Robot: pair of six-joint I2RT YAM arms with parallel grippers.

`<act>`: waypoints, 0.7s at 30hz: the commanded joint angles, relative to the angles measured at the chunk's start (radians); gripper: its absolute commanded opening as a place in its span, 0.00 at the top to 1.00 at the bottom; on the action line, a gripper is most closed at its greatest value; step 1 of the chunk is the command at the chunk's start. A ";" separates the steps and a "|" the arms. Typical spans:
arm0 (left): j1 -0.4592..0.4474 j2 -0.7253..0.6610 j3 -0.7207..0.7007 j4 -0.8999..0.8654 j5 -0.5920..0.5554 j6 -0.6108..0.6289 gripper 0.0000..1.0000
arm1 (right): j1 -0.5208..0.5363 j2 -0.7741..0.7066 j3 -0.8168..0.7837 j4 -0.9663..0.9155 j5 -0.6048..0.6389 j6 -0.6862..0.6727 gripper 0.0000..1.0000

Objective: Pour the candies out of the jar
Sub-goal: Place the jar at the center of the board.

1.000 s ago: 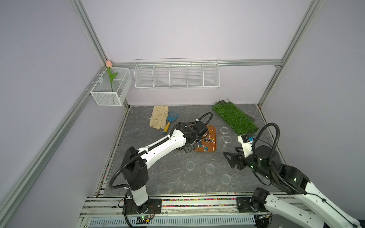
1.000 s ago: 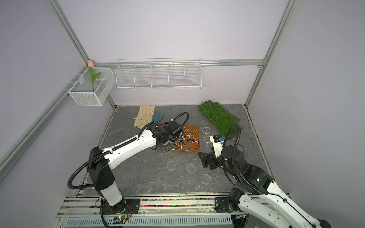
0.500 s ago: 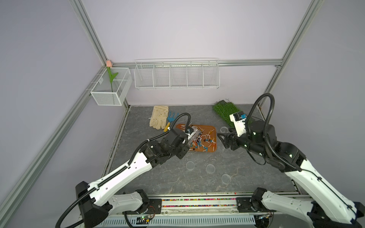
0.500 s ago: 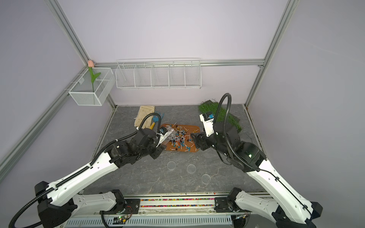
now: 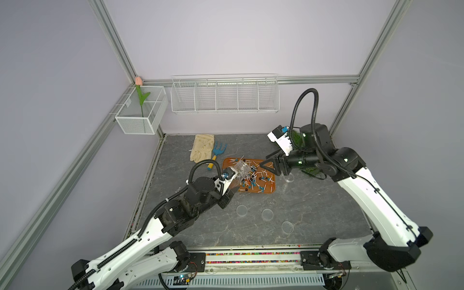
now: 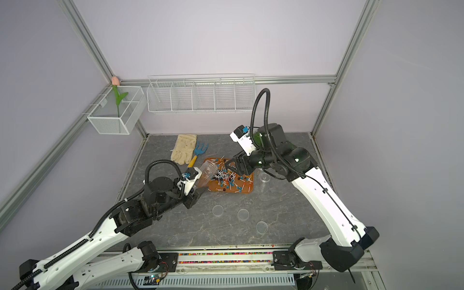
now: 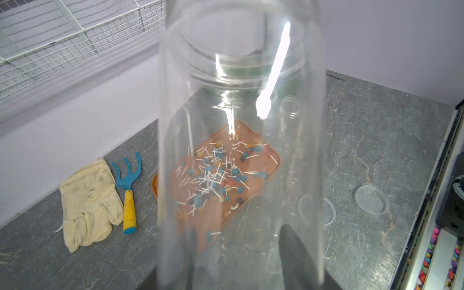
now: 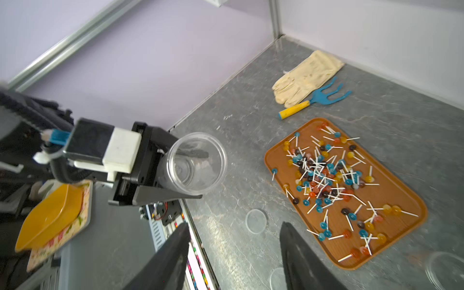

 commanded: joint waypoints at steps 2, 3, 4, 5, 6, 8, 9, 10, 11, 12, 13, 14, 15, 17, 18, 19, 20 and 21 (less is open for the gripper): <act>-0.023 0.017 0.001 0.034 0.002 0.072 0.59 | -0.008 0.043 0.020 -0.036 -0.118 -0.039 0.49; -0.029 0.024 0.002 0.030 -0.003 0.080 0.59 | -0.010 0.048 0.020 -0.029 -0.122 -0.036 0.51; -0.032 0.030 0.004 0.028 -0.007 0.087 0.59 | -0.013 0.054 0.024 -0.024 -0.129 -0.034 0.52; -0.034 0.033 0.007 0.026 -0.007 0.093 0.59 | -0.013 0.058 0.026 -0.022 -0.134 -0.033 0.52; -0.037 0.038 0.009 0.027 -0.005 0.098 0.59 | -0.015 0.065 0.031 -0.022 -0.142 -0.033 0.54; -0.041 0.044 0.013 0.037 -0.003 0.106 0.59 | -0.015 0.077 0.035 -0.025 -0.154 -0.032 0.56; -0.043 0.048 0.014 0.043 -0.002 0.110 0.59 | -0.015 0.082 0.035 -0.025 -0.161 -0.032 0.57; -0.045 0.050 0.015 0.052 -0.001 0.113 0.59 | -0.014 0.086 0.034 -0.025 -0.169 -0.032 0.58; -0.045 0.052 0.014 0.059 0.002 0.116 0.59 | -0.015 0.088 0.031 -0.023 -0.175 -0.032 0.59; -0.047 0.054 0.013 0.071 0.003 0.119 0.59 | -0.015 0.090 0.028 -0.025 -0.180 -0.032 0.60; -0.046 0.057 0.014 0.080 0.004 0.124 0.59 | -0.015 0.093 0.023 -0.025 -0.182 -0.032 0.60; -0.046 0.060 0.013 0.089 0.006 0.126 0.59 | -0.013 0.094 0.019 -0.025 -0.183 -0.032 0.61; -0.046 0.065 0.012 0.098 0.005 0.130 0.59 | -0.014 0.097 0.013 -0.027 -0.183 -0.032 0.62; -0.046 0.075 0.019 0.110 0.010 0.136 0.59 | -0.013 0.103 0.006 -0.029 -0.188 -0.035 0.64; -0.046 0.080 0.021 0.113 0.014 0.137 0.59 | -0.014 0.108 0.002 -0.030 -0.191 -0.036 0.65; -0.047 0.086 0.025 0.117 0.020 0.139 0.59 | -0.013 0.111 0.000 -0.031 -0.194 -0.037 0.66; -0.048 0.090 0.029 0.119 0.021 0.141 0.59 | -0.014 0.113 -0.001 -0.031 -0.194 -0.037 0.67; -0.048 0.095 0.031 0.123 0.023 0.141 0.59 | -0.014 0.116 -0.003 -0.031 -0.194 -0.037 0.69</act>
